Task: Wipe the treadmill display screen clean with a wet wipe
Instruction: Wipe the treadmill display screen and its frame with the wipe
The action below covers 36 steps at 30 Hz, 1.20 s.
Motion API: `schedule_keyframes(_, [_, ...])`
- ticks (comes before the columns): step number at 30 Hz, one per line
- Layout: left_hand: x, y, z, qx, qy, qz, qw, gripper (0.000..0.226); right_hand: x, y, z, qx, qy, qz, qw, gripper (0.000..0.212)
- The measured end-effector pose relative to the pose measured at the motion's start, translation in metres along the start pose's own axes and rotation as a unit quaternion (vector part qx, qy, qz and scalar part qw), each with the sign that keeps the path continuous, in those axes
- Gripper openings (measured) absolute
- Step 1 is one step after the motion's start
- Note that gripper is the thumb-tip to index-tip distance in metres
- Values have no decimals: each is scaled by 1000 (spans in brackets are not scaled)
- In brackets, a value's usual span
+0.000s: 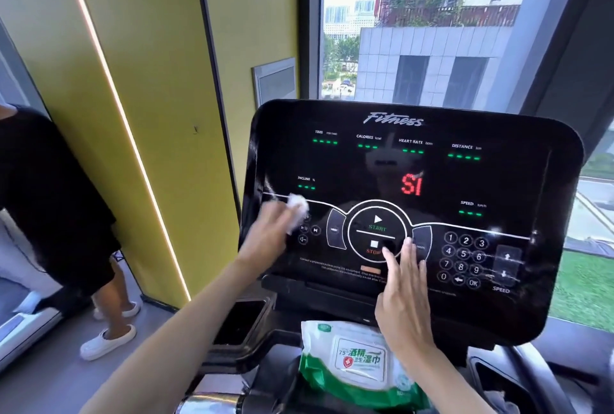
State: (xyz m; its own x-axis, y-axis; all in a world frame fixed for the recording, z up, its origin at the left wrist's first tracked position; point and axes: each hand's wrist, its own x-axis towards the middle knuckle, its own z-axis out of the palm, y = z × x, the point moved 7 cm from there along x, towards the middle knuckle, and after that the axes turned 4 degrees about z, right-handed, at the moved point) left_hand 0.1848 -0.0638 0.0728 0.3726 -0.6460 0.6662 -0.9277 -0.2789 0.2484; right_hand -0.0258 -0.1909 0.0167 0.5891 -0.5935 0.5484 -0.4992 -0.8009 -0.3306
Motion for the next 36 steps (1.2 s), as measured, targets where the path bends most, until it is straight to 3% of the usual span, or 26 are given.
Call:
schedule_keyframes(3, [12,-34,-22,-32,166,-209,963,53,1,-4,0,-7,4,5,1000,82])
schedule_keyframes(5, [18,-9,-16,-27,157,-240,958,53,1,-7,0,0,9,9,1000,84])
schedule_keyframes(6, [19,14,-5,-15,114,-184,976,52,1,-9,0,3,11,8,1000,85])
schedule_keyframes(8, [6,61,30,25,-28,47,998,50,1,-10,2,6,12,-2,1000,86])
schedule_keyframes(10, [-23,77,51,103,-114,264,952,54,1,-9,2,10,9,-7,1000,86])
schedule_keyframes(11, [-26,66,47,108,-103,281,948,54,1,-8,2,10,7,-7,1000,86])
schedule_keyframes(13, [-11,29,19,51,-15,135,989,53,0,-6,1,5,8,-4,1000,83])
schedule_keyframes(15, [9,-8,-11,0,89,-45,995,61,-1,-6,0,-5,11,1,1000,80])
schedule_keyframes(18, [53,-23,-37,-8,159,-141,977,57,1,-4,-2,-24,13,-1,1000,80])
schedule_keyframes(21, [84,-4,-33,2,193,-178,965,58,1,-1,-6,-17,13,-1,1000,77])
schedule_keyframes(23, [89,31,-14,4,193,-130,972,61,1,1,-9,-8,12,-4,1000,76])
schedule_keyframes(26, [83,94,24,-7,139,7,990,62,2,7,-17,7,7,-4,1000,76])
schedule_keyframes(30, [99,169,56,12,50,191,980,38,3,29,-33,4,22,15,1000,73])
schedule_keyframes(36, [154,232,63,-39,77,181,980,57,-2,79,-58,-21,44,74,996,81])
